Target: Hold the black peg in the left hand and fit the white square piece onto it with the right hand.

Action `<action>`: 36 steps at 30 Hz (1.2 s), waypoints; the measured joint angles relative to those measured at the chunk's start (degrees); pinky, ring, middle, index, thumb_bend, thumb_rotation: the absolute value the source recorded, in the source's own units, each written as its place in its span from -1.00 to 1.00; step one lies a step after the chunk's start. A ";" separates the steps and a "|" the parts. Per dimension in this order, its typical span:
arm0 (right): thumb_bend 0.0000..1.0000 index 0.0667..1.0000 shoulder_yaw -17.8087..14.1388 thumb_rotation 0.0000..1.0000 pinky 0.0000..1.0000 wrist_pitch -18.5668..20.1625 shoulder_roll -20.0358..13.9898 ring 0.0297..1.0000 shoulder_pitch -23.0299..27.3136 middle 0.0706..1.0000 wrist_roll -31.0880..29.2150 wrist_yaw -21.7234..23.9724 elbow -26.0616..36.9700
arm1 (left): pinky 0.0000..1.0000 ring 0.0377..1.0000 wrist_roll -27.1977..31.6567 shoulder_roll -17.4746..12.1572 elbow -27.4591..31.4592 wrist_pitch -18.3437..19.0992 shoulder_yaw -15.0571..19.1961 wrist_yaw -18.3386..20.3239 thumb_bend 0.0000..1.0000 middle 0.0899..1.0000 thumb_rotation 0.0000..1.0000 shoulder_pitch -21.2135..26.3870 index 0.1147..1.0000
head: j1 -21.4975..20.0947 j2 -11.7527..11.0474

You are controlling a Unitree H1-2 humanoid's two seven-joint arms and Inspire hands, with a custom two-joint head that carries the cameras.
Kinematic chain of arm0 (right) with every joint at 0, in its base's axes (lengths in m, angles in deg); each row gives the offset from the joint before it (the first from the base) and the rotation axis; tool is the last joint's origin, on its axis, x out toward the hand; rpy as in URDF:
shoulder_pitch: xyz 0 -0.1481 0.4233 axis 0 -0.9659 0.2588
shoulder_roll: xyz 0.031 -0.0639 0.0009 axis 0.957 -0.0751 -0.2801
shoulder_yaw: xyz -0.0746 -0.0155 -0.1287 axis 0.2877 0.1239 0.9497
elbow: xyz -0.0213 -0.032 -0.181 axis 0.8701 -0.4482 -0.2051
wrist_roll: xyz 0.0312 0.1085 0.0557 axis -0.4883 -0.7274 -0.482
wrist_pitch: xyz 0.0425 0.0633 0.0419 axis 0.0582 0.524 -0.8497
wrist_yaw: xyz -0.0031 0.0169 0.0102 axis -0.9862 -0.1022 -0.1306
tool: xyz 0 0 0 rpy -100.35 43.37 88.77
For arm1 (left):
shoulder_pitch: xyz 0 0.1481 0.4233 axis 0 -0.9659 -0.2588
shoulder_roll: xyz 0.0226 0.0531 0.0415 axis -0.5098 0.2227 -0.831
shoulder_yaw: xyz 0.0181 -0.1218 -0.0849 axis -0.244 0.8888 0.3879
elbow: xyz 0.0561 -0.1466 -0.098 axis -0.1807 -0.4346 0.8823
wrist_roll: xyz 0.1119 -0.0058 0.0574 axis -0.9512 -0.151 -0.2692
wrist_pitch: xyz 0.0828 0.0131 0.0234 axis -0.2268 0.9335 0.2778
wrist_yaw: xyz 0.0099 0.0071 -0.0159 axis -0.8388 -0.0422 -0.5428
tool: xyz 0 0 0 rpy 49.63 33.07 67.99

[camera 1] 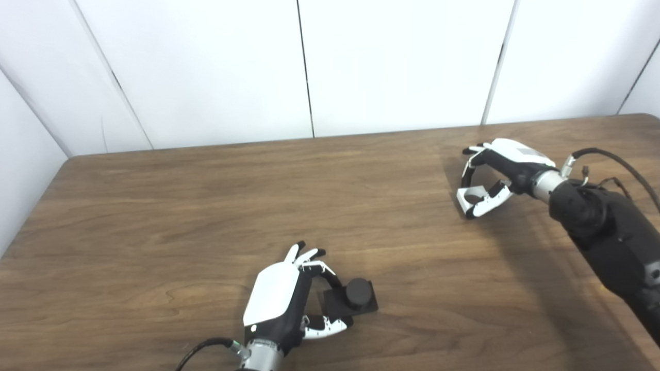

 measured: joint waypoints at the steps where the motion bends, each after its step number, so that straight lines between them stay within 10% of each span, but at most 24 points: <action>1: 0.05 -0.09 -0.07 -0.71 1.00 0.00 -0.12 1.00 -0.08 0.88 0.01 0.06 1.06 | 0.77 0.98 0.02 0.00 0.00 -0.02 0.00 -0.03 0.01 0.74 -0.85 0.00 -0.16 | 0.00 0.00; 20: 0.05 -0.09 -0.29 -0.70 1.00 2.97 0.63 1.00 -3.63 0.88 0.23 10.07 30.14 | 0.77 0.98 -0.01 0.04 -0.13 0.04 0.00 0.08 0.01 0.76 -0.85 0.10 -0.16 | 0.18 -0.09; 36: 0.05 -0.09 0.98 -0.70 1.00 3.18 3.76 1.00 -5.29 0.86 1.20 15.18 35.62 | 1.00 0.98 0.00 0.14 -0.71 -0.52 -0.06 -0.75 0.01 0.74 -0.85 0.19 -0.17 | 0.26 -0.09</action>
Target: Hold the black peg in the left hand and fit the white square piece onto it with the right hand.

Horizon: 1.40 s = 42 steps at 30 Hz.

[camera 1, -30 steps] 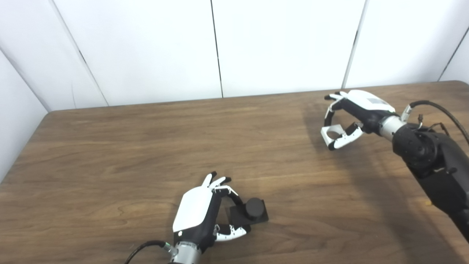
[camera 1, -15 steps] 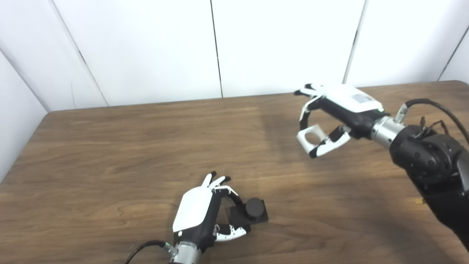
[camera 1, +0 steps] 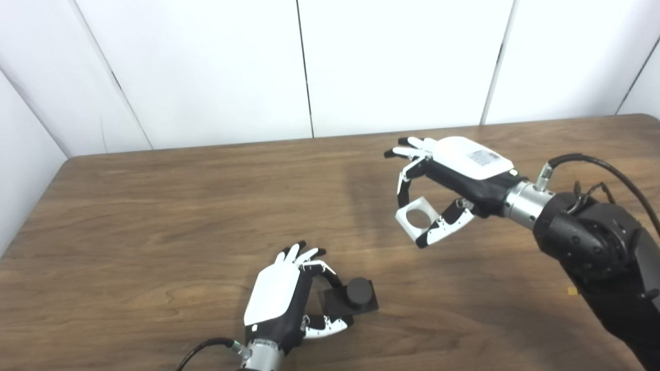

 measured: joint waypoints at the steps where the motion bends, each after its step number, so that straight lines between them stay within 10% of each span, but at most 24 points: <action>1: 0.05 -0.09 0.13 -0.70 1.00 0.07 0.30 1.00 -0.02 0.85 0.05 0.23 0.62 | 1.00 0.98 -0.01 0.00 0.00 -0.01 0.00 0.00 0.01 0.74 -0.85 0.01 -0.17 | 0.00 0.00; 42: 0.05 -0.09 8.14 -0.69 1.00 -3.17 7.65 1.00 -4.59 0.87 4.14 5.69 5.10 | 1.00 0.97 1.04 0.12 -0.97 -0.57 0.04 -1.38 0.01 0.73 -0.85 0.15 -0.17 | -0.18 0.62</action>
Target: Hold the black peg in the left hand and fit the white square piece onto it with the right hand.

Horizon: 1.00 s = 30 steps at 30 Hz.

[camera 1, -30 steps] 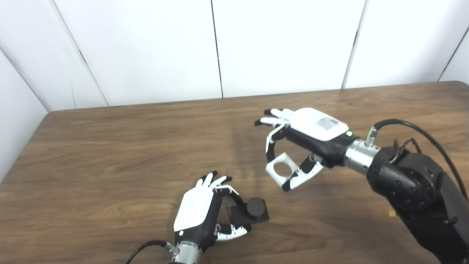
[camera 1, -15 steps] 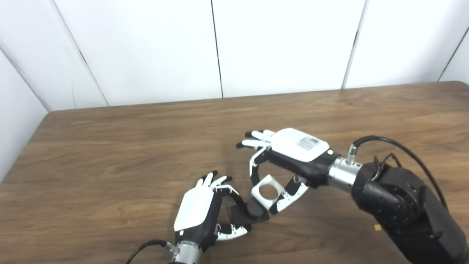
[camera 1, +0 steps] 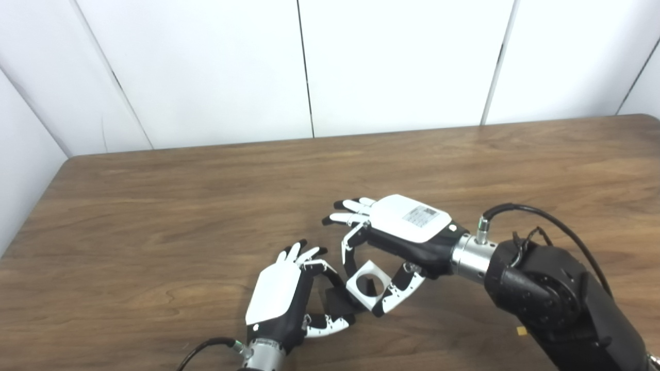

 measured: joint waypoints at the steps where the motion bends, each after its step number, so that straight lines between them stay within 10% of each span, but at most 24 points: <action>1: 0.05 -0.09 0.07 -0.69 1.00 -0.03 0.12 1.00 -0.10 0.87 0.07 0.00 0.00 | 1.00 0.98 0.03 0.00 0.00 0.01 0.00 0.00 0.01 0.74 -0.84 0.00 -0.16 | 0.09 0.00; 30: 0.05 -0.09 -0.20 -0.69 1.00 -2.10 1.90 1.00 -0.17 0.88 0.92 -0.81 -2.46 | 1.00 0.95 0.27 0.06 -0.23 -0.06 -0.24 -0.71 0.01 0.73 -0.85 -0.01 -0.16 | 0.35 -0.09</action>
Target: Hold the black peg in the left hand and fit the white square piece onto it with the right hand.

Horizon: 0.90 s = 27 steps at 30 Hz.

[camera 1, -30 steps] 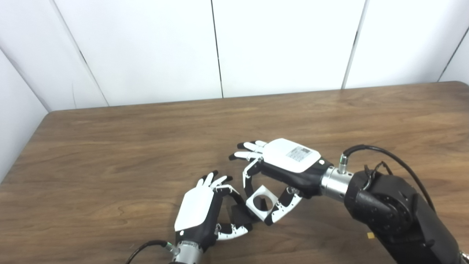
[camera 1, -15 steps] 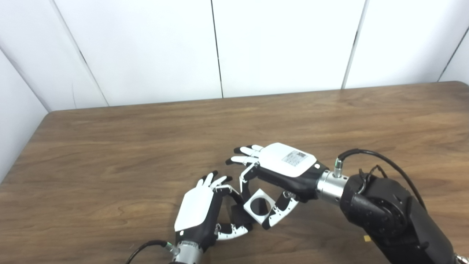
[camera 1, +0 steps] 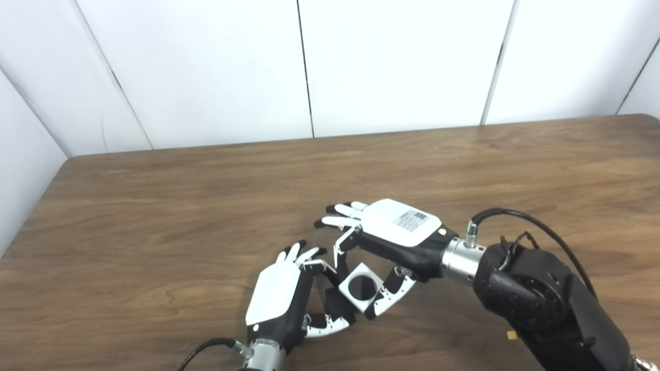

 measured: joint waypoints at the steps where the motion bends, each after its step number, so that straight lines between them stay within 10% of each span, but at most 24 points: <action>1: 0.05 -0.09 -0.03 -0.69 1.00 -0.12 0.06 1.00 0.00 0.88 0.14 -0.09 -0.18 | 1.00 0.95 -0.02 0.00 0.00 0.00 -0.06 -0.03 0.01 0.73 -0.85 0.00 -0.16 | 0.00 0.00; 27: 0.05 -0.09 -0.20 -0.69 1.00 -1.22 0.48 1.00 -0.56 0.87 0.38 -1.07 -2.80 | 1.00 0.97 -0.27 0.41 0.00 0.76 -0.59 0.06 0.01 0.73 -0.84 0.33 -0.17 | 0.26 0.70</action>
